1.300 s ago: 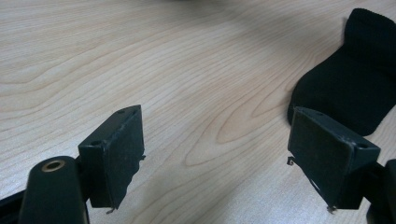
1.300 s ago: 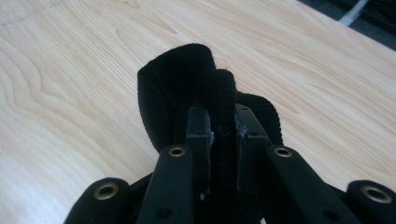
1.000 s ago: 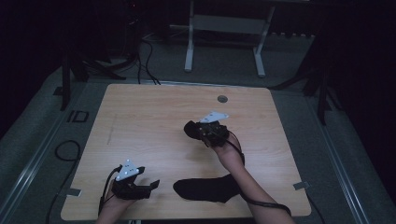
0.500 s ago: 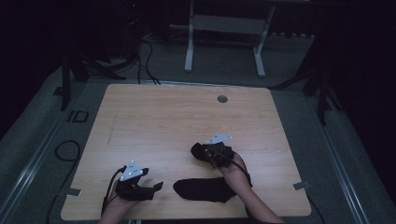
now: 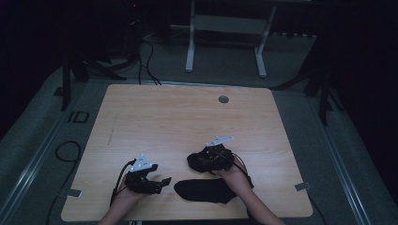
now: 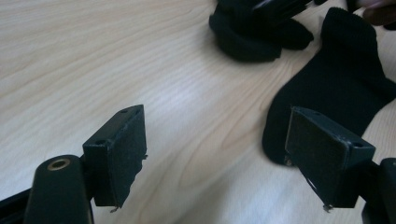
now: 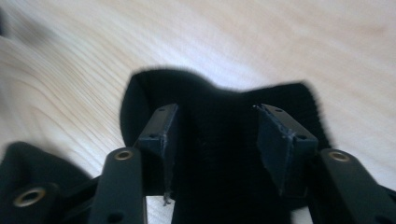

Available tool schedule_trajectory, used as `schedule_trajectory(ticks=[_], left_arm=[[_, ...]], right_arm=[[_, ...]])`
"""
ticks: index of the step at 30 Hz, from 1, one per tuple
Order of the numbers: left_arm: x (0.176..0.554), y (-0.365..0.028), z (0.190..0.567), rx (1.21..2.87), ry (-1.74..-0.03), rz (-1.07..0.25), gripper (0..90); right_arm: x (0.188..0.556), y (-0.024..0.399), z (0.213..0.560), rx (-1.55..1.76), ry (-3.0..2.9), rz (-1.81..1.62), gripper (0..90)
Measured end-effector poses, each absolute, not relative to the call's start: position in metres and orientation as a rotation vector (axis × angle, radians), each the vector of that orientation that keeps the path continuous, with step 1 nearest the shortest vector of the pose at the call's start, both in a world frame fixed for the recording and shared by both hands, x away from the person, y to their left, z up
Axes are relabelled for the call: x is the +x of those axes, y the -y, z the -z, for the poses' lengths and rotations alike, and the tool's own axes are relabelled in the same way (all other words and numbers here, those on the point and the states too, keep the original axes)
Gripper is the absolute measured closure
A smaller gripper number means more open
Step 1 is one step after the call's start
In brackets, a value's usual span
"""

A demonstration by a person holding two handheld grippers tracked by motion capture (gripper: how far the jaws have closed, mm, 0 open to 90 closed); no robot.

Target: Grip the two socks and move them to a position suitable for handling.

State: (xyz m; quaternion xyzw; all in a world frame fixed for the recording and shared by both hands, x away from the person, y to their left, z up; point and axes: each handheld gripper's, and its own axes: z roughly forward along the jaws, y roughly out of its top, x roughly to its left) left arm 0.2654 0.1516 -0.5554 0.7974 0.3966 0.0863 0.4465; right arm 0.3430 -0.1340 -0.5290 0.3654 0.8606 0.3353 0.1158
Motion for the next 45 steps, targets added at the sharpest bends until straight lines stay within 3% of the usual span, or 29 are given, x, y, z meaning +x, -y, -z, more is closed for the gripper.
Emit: schedule_trajectory(ticks=[8,13,19,25,29,31,45], left_arm=[[0.298,-0.118,0.545,2.012,-0.922,-0.143,22.3],[0.316,-0.089,0.550,2.116,-0.899,-0.142,25.5],[0.334,-0.071,0.558,2.164,-0.921,-0.113,36.9],[0.339,-0.060,0.561,2.185,-0.920,-0.123,53.2],[0.340,-0.056,0.561,2.191,-0.918,-0.127,74.1],[0.340,-0.056,0.561,2.179,-0.923,-0.125,84.5],[0.326,-0.090,0.508,2.175,-0.908,-0.232,86.7]], right_arm=[[0.370,0.164,0.501,1.098,-2.427,-1.029,48.7],[0.383,0.164,0.515,1.100,-2.478,-0.979,49.4],[0.387,0.161,0.537,1.104,-2.537,-0.906,54.2],[0.386,0.162,0.547,1.110,-2.559,-0.911,65.3],[0.383,0.162,0.549,1.106,-2.537,-0.908,83.5],[0.382,0.162,0.548,1.089,-2.542,-0.906,86.7],[0.361,0.195,0.482,1.027,-2.348,-1.085,88.1]])
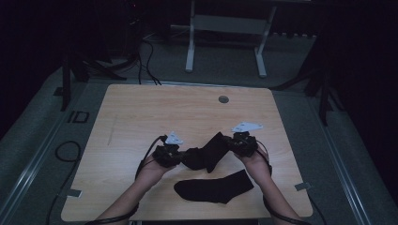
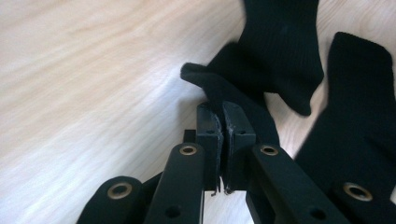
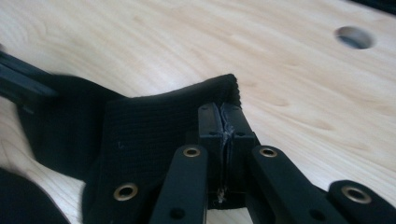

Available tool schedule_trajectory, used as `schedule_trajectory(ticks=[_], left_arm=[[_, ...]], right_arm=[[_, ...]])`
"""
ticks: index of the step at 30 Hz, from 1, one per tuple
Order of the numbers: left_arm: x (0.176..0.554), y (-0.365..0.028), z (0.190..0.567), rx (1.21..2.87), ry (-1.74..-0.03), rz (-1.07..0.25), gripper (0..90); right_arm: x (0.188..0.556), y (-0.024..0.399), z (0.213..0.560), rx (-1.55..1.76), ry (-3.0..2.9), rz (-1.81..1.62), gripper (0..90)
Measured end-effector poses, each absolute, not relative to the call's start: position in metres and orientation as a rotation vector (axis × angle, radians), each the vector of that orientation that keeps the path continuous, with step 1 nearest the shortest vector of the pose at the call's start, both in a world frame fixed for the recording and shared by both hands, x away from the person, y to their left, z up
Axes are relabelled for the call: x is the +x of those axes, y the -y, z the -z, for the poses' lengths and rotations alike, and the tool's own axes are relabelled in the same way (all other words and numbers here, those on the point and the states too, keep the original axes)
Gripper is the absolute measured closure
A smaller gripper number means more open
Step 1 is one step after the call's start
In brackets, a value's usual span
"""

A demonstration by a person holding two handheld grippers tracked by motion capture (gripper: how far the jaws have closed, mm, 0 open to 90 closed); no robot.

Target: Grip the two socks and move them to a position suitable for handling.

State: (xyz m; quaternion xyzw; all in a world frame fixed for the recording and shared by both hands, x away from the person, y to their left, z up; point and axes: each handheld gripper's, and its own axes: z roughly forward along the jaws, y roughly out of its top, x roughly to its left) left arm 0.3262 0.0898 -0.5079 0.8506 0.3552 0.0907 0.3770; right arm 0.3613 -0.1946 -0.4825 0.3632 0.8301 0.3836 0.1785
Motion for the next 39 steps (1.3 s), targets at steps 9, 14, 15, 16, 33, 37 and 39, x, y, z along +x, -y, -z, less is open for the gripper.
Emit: schedule_trajectory(ticks=[9,14,15,16,33,37,39], left_arm=[[0.344,-0.134,0.494,2.181,-0.934,-0.169,86.4],[0.360,-0.126,0.518,2.200,-0.915,-0.097,86.2],[0.362,-0.122,0.522,2.208,-0.902,-0.090,86.1],[0.364,-0.119,0.527,2.212,-0.901,-0.079,86.0],[0.374,-0.117,0.538,2.179,-1.004,-0.135,42.8],[0.357,-0.123,0.527,2.172,-0.980,-0.146,37.3],[0.343,-0.126,0.520,2.166,-0.952,-0.134,36.8]], right_arm=[[0.351,0.236,0.488,1.164,-2.263,-1.077,88.0],[0.351,0.248,0.511,1.233,-2.266,-1.023,88.0],[0.352,0.250,0.516,1.248,-2.265,-1.016,88.0],[0.353,0.251,0.521,1.256,-2.265,-1.001,87.9],[0.365,0.265,0.541,1.325,-2.240,-0.929,52.1],[0.356,0.267,0.527,1.299,-2.235,-0.959,49.3],[0.347,0.266,0.523,1.274,-2.261,-0.979,48.9]])
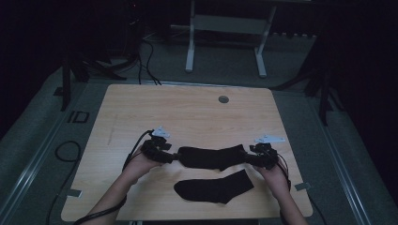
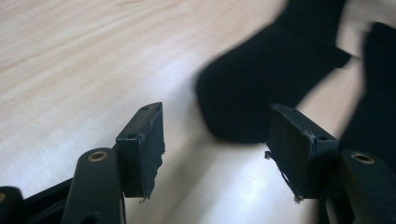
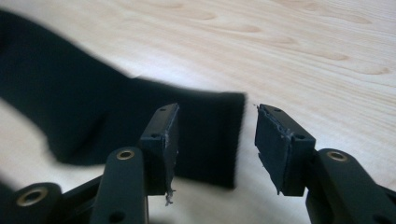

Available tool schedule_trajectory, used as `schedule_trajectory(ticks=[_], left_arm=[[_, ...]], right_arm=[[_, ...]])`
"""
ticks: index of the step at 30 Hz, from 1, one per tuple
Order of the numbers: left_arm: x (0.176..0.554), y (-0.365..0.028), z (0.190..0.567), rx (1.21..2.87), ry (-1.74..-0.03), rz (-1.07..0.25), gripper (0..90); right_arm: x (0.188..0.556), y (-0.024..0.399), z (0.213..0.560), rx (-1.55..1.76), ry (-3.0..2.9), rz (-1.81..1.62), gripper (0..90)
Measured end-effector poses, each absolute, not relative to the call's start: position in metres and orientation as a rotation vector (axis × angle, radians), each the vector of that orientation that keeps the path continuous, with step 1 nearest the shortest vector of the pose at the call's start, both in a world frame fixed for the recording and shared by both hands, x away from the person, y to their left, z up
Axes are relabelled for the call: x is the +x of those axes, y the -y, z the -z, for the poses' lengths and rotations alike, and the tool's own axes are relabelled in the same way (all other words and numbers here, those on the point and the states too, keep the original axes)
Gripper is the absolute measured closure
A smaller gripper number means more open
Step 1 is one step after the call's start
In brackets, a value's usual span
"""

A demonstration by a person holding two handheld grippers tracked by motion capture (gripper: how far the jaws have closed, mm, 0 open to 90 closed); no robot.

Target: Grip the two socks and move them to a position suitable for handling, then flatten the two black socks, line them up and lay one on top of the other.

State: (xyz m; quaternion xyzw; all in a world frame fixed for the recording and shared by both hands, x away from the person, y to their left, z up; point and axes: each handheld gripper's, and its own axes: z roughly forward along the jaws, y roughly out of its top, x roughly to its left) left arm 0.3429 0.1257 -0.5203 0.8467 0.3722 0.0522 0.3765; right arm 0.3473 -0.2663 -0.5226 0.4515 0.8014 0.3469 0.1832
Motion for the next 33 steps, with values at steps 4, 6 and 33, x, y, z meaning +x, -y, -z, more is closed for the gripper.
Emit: schedule_trajectory(ticks=[4,6,33], left_arm=[[0.317,-0.126,0.518,2.161,-0.915,-0.108,35.7],[0.303,-0.125,0.520,2.157,-0.901,-0.079,35.6],[0.270,-0.098,0.561,2.258,-0.863,0.007,81.3]], right_arm=[[0.324,0.265,0.521,1.230,-2.303,-1.000,48.9],[0.313,0.267,0.524,1.237,-2.317,-1.008,48.9],[0.270,0.273,0.553,1.248,-2.421,-0.899,82.4]])
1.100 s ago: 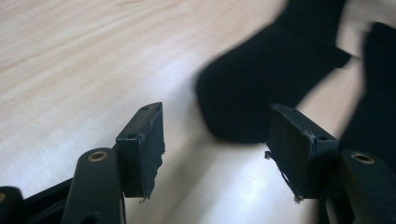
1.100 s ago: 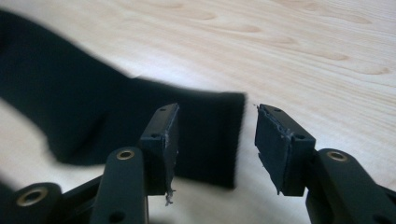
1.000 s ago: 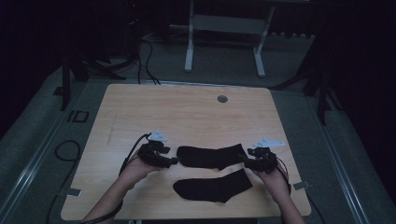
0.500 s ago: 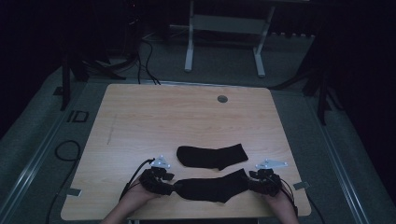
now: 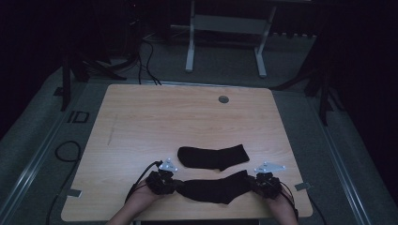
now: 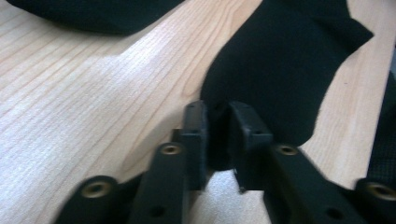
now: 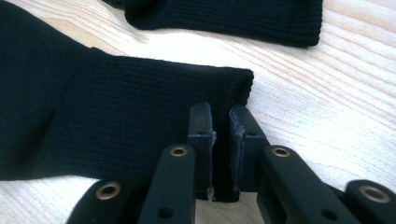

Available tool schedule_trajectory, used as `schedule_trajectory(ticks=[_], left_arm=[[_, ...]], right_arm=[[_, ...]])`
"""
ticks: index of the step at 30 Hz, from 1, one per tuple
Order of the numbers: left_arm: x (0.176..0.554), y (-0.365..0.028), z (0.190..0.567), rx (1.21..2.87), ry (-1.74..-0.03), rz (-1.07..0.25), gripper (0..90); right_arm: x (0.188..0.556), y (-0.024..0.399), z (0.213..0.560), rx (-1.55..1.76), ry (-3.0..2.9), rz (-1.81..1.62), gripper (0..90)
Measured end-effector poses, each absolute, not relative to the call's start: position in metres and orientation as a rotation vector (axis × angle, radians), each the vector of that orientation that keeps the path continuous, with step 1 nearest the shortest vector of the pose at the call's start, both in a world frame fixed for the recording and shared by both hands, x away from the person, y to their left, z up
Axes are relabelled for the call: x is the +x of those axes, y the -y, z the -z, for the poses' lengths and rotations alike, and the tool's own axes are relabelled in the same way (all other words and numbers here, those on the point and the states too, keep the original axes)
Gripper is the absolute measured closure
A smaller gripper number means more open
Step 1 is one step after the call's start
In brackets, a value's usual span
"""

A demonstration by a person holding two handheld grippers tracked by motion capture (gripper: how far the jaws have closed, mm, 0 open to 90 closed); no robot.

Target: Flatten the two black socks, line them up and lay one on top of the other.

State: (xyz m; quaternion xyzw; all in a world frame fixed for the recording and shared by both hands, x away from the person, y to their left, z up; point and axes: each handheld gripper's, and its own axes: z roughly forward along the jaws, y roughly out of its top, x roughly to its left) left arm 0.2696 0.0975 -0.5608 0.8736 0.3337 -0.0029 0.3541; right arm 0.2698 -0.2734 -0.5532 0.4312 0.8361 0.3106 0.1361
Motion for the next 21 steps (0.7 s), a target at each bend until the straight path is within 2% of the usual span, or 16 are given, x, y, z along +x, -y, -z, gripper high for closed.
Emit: schedule_trajectory(ticks=[1,4,13,21], left_arm=[[0.269,-0.097,0.561,2.263,-0.857,0.001,84.4],[0.267,-0.097,0.558,2.263,-0.856,-0.021,86.1],[0.271,-0.111,0.528,2.211,-0.850,-0.086,86.4],[0.293,-0.117,0.486,2.203,-0.821,-0.195,86.3]], right_arm=[[0.269,0.272,0.553,1.230,-2.418,-0.890,83.6],[0.267,0.272,0.550,1.236,-2.412,-0.905,84.8],[0.265,0.273,0.519,1.201,-2.369,-1.043,85.2],[0.282,0.270,0.486,1.161,-2.290,-1.121,85.2]])
